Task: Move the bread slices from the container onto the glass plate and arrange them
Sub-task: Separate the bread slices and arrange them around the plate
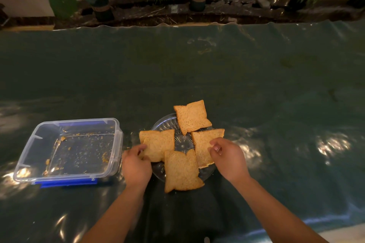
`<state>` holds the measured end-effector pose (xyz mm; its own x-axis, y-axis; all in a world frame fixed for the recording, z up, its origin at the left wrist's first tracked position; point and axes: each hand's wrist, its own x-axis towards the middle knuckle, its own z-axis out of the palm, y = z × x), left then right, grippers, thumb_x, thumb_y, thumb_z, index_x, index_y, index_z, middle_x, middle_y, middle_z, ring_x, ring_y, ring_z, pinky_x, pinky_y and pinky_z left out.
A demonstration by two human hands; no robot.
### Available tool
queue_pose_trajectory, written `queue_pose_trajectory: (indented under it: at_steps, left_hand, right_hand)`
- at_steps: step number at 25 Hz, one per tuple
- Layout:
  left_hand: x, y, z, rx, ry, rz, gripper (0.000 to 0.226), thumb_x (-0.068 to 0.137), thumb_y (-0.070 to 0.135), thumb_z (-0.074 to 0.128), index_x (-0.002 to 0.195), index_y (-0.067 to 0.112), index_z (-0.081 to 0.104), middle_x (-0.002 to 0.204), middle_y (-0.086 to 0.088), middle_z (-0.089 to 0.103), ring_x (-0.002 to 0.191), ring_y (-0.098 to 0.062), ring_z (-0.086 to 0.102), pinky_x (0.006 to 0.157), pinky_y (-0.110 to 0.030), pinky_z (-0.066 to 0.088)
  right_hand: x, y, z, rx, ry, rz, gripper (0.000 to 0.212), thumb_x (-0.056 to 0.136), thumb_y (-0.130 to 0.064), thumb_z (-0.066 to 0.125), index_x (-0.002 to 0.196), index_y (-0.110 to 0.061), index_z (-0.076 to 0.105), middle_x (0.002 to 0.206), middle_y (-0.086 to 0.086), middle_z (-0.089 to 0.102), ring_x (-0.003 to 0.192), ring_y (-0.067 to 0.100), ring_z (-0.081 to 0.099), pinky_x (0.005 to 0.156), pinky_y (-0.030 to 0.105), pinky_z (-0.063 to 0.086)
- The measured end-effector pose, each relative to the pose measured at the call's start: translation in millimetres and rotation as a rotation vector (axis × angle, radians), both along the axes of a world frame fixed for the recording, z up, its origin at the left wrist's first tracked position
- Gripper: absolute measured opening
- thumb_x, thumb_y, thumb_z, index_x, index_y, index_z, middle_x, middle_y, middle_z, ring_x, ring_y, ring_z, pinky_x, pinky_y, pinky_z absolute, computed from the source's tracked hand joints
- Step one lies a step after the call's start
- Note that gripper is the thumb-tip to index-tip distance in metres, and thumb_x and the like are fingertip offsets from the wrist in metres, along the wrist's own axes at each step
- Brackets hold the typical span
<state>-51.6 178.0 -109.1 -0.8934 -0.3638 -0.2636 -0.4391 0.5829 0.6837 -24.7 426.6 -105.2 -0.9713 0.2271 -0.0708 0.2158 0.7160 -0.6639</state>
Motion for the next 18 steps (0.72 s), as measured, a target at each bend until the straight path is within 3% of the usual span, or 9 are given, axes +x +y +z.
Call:
queue_pose_trajectory:
  at_steps: [4,7,9,12,14,18]
  left_hand:
    - [24.9,11.0,10.7,-0.041,0.039,-0.075,0.054,0.08,0.014,0.072,0.131,0.013,0.053,0.134,-0.017,0.044,0.123,-0.033,0.046,0.098,-0.041,0.04]
    - [50.8,26.9,9.2,-0.21,0.15,-0.212,0.046,0.074,0.015,0.073,0.118,0.014,0.06,0.118,-0.012,0.051,0.113,-0.029,0.047,0.09,-0.032,0.035]
    - [55.5,34.2,7.8,-0.187,0.107,-0.229,0.037,0.077,0.017,0.069,0.113,0.014,0.063,0.109,-0.008,0.058,0.105,-0.024,0.051,0.088,-0.03,0.035]
    - [51.6,42.6,8.9,-0.09,-0.003,-0.27,0.037,0.08,0.017,0.061,0.116,0.013,0.062,0.109,-0.005,0.066,0.1,-0.02,0.059,0.085,-0.033,0.046]
    - [49.6,46.3,9.0,-0.058,-0.053,-0.28,0.042,0.08,0.018,0.059,0.122,0.012,0.06,0.115,-0.007,0.064,0.102,-0.021,0.06,0.087,-0.036,0.048]
    - [53.3,45.3,7.5,0.041,-0.044,-0.242,0.05,0.08,0.016,0.06,0.131,0.015,0.058,0.122,-0.004,0.059,0.111,-0.021,0.056,0.095,-0.039,0.047]
  right_hand:
    - [16.6,-10.7,-7.5,0.024,-0.075,0.043,0.011,0.085,-0.019,0.064,0.094,-0.019,0.069,0.082,-0.004,0.07,0.075,0.013,0.065,0.072,0.032,0.055]
    - [20.4,-20.8,-12.0,0.1,-0.164,0.078,0.012,0.086,-0.024,0.056,0.09,-0.02,0.066,0.073,-0.003,0.07,0.069,0.016,0.064,0.067,0.035,0.055]
    - [20.9,-26.2,-13.3,0.126,-0.195,0.083,0.013,0.086,-0.029,0.053,0.088,-0.022,0.064,0.067,-0.004,0.065,0.064,0.015,0.06,0.061,0.033,0.054]
    - [21.3,-34.2,-12.2,0.127,-0.243,0.107,0.016,0.084,-0.034,0.056,0.097,-0.026,0.063,0.077,-0.003,0.069,0.071,0.018,0.063,0.059,0.029,0.049]
    - [21.5,-38.9,-11.4,0.0,-0.287,0.085,0.021,0.081,-0.031,0.063,0.102,-0.027,0.063,0.082,-0.005,0.071,0.077,0.016,0.066,0.065,0.029,0.051]
    - [30.6,-40.0,-10.4,-0.23,-0.257,-0.003,0.026,0.073,-0.024,0.078,0.094,-0.029,0.063,0.067,-0.009,0.065,0.068,0.005,0.063,0.063,0.024,0.051]
